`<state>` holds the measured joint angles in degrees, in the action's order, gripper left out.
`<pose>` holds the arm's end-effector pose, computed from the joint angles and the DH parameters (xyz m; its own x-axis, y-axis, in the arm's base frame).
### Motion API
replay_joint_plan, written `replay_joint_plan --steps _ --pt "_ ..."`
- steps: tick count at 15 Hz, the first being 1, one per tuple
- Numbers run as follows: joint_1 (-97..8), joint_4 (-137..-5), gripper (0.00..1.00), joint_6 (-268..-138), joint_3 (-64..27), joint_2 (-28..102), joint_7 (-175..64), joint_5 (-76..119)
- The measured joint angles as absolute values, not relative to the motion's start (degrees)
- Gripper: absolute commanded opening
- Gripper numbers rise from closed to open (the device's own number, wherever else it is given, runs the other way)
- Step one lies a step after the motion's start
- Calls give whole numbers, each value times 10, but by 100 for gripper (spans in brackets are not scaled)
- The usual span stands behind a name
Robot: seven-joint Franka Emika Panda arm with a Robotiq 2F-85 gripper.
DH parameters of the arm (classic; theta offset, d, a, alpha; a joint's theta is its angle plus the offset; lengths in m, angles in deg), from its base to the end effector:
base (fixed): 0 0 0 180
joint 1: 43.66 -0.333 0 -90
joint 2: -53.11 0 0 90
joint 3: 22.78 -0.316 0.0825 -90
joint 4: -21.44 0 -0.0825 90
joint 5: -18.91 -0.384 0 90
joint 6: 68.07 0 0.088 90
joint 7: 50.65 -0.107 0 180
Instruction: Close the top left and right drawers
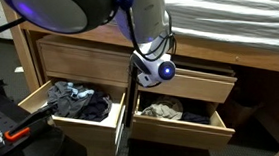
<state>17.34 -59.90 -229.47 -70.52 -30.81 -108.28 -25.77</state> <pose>0.6169 -0.2871 -0.0213 -0.4864 -0.1393 -0.8626 -0.4545 0.8835 0.1136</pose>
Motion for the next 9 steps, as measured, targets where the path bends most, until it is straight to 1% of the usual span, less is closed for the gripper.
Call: replay_joint_plan --steps 4,7,9 --pt "128 -553 100 -2248 -670 -307 -1048 -328" --pt "115 -538 100 -2254 -662 -308 -1030 -352" --pt "109 -528 100 -2281 -662 -308 -989 -395"
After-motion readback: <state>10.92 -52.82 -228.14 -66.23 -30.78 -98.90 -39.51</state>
